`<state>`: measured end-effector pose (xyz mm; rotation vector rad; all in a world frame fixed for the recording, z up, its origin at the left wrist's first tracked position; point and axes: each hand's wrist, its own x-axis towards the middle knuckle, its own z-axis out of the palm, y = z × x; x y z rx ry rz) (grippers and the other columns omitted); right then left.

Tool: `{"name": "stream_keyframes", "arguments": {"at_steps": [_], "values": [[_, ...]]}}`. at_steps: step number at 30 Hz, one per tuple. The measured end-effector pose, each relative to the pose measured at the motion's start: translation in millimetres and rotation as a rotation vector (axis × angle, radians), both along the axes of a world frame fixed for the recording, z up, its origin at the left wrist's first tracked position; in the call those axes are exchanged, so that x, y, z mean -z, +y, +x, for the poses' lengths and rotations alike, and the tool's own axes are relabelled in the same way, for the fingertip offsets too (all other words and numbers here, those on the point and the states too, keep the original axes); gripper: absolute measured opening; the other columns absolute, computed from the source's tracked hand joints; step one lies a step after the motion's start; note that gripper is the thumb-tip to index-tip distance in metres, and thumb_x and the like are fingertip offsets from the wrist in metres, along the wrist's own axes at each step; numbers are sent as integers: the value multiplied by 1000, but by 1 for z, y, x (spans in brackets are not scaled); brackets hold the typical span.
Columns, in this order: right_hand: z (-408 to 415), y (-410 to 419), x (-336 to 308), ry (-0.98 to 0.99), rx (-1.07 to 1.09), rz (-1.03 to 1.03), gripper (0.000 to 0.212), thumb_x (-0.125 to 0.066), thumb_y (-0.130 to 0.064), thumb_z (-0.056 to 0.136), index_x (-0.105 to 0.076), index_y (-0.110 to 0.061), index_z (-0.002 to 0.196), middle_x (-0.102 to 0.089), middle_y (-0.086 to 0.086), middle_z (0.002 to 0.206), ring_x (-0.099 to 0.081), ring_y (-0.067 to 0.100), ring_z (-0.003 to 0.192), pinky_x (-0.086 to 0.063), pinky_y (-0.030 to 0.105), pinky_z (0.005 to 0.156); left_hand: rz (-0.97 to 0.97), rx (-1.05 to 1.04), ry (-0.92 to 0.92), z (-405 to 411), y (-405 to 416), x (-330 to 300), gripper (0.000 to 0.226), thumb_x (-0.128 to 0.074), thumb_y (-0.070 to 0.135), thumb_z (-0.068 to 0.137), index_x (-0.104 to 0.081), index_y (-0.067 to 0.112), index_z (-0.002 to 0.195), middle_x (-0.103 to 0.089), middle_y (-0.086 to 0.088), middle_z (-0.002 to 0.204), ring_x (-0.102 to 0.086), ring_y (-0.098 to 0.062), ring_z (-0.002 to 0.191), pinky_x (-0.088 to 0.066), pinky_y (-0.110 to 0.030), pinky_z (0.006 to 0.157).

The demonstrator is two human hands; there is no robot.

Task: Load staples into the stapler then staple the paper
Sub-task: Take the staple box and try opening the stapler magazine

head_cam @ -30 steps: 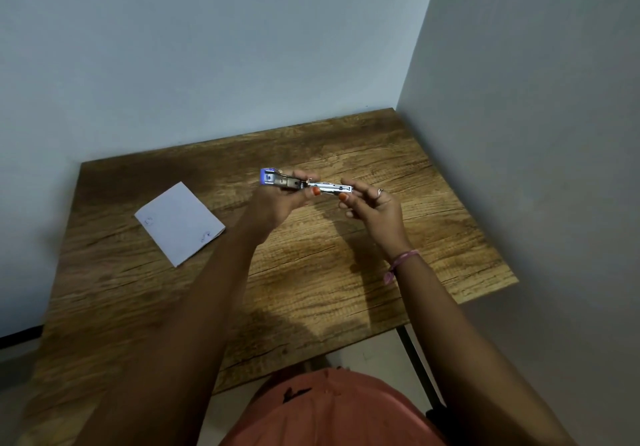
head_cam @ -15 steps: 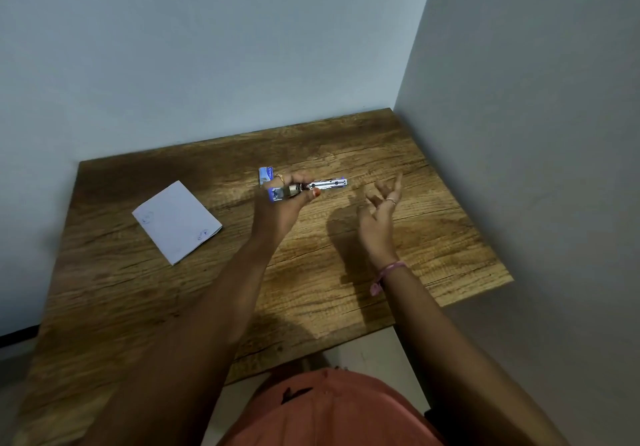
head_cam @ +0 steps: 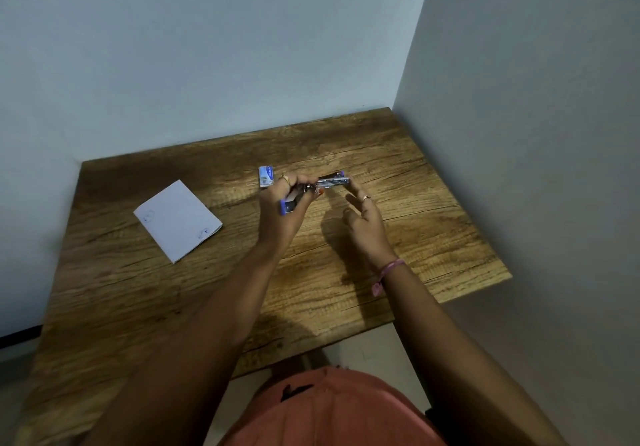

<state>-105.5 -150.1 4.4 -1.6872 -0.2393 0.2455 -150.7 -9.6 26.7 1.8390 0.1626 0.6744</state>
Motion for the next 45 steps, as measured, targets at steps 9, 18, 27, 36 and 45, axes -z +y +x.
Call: {"name": "stream_keyframes", "arguments": {"at_steps": [9, 18, 27, 36, 45], "values": [[8, -2, -5, 25, -19, 80, 67, -38, 15, 89, -34, -21, 145, -42, 0, 144, -45, 12, 123, -43, 42, 105, 129, -31, -135, 2, 0, -4, 16, -68, -5, 81, -65, 4, 94, -67, -1, 96, -68, -6, 92, -56, -26, 78], [9, 3, -22, 134, -9, 297, 41, -53, 1, 92, -57, -16, 128, -61, 3, 129, -59, 12, 108, -48, 23, 88, 234, -39, -143, 10, -1, 2, 25, -72, -11, 74, -63, 8, 88, -63, -12, 98, -64, -19, 98, -53, -26, 87], [25, 6, -19, 485, 82, 747, 19, -55, -3, 92, -63, -4, 110, -72, 2, 84, -68, 8, 71, -56, 25, 80, 526, 188, -173, 10, 13, -6, 17, -60, -14, 78, -67, -4, 90, -60, -17, 106, -59, -12, 100, -47, -14, 88], [40, 0, -30, 466, 58, 780, 15, -53, 5, 91, -63, -3, 98, -74, 3, 75, -71, 10, 68, -59, 23, 69, -531, 410, 323, 3, 20, -13, 36, -53, -7, 89, -57, 14, 118, -66, 2, 120, -67, -14, 102, -54, -29, 82], [42, 5, -31, 450, 14, 792, 17, -49, 0, 95, -60, -6, 106, -74, 6, 88, -71, 14, 82, -57, 27, 82, -159, 111, 237, 15, -5, -25, 33, -74, 4, 78, -64, 3, 110, -70, 2, 86, -68, 3, 71, -50, -10, 65]]}}
